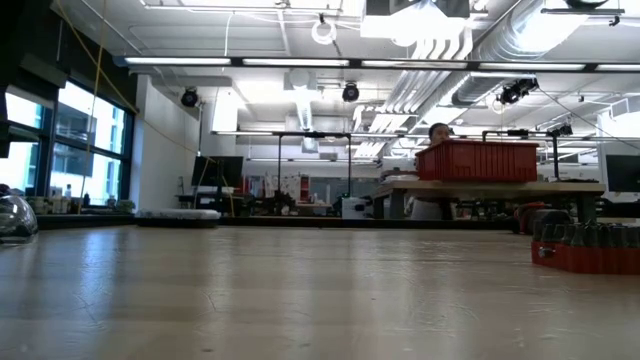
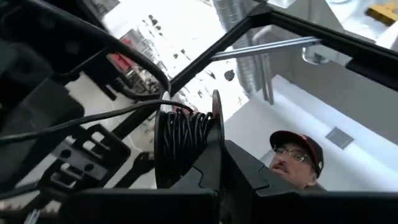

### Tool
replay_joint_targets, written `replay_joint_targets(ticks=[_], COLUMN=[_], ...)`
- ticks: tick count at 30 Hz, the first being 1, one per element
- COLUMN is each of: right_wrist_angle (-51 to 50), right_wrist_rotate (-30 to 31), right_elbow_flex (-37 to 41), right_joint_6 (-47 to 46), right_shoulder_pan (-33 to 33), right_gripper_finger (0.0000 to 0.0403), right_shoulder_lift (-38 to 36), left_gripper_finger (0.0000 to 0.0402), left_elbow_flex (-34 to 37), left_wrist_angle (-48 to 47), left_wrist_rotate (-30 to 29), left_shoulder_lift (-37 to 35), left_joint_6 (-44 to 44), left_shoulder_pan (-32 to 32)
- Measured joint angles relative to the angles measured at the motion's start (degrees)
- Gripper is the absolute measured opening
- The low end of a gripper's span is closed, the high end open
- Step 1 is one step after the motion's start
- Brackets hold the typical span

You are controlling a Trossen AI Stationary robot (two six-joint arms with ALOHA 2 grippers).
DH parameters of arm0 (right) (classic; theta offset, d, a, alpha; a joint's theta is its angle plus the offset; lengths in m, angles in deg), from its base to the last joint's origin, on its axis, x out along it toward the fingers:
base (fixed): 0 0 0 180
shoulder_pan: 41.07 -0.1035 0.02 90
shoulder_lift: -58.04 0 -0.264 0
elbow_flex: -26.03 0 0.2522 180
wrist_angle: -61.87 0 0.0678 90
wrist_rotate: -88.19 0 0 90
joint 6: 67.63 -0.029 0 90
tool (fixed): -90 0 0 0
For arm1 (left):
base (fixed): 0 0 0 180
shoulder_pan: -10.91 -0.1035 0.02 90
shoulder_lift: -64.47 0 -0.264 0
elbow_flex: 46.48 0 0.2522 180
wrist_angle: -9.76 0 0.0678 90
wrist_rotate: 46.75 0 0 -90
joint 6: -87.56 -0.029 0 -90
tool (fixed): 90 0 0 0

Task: Coil cords
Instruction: Coil the black wire into the spool

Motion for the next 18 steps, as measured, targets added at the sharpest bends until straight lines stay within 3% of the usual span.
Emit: replay_joint_targets(ticks=[3, 12, 18], right_wrist_angle=[2.02, 1.90, 0.75], right_wrist_rotate=[-0.24, 0.58, 0.69], right_elbow_flex=[0.00, 0.02, 0.02], right_joint_6=[-2.00, -4.78, -3.97], right_shoulder_pan=[0.02, 0.00, 0.00], right_gripper_finger=[0.0024, 0.0141, 0.0159], right_shoulder_lift=[0.50, 0.56, 0.56], left_gripper_finger=[0.0000, 0.0001, 0.0001], left_elbow_flex=[-0.01, -0.01, -0.01], left_wrist_angle=[2.93, 5.87, 8.35], left_wrist_rotate=[-0.01, -1.58, -2.37], left_shoulder_lift=[0.00, -0.47, -1.27], left_joint_6=[-0.02, -8.49, -9.43], left_shoulder_pan=[-0.22, -1.16, -4.28])
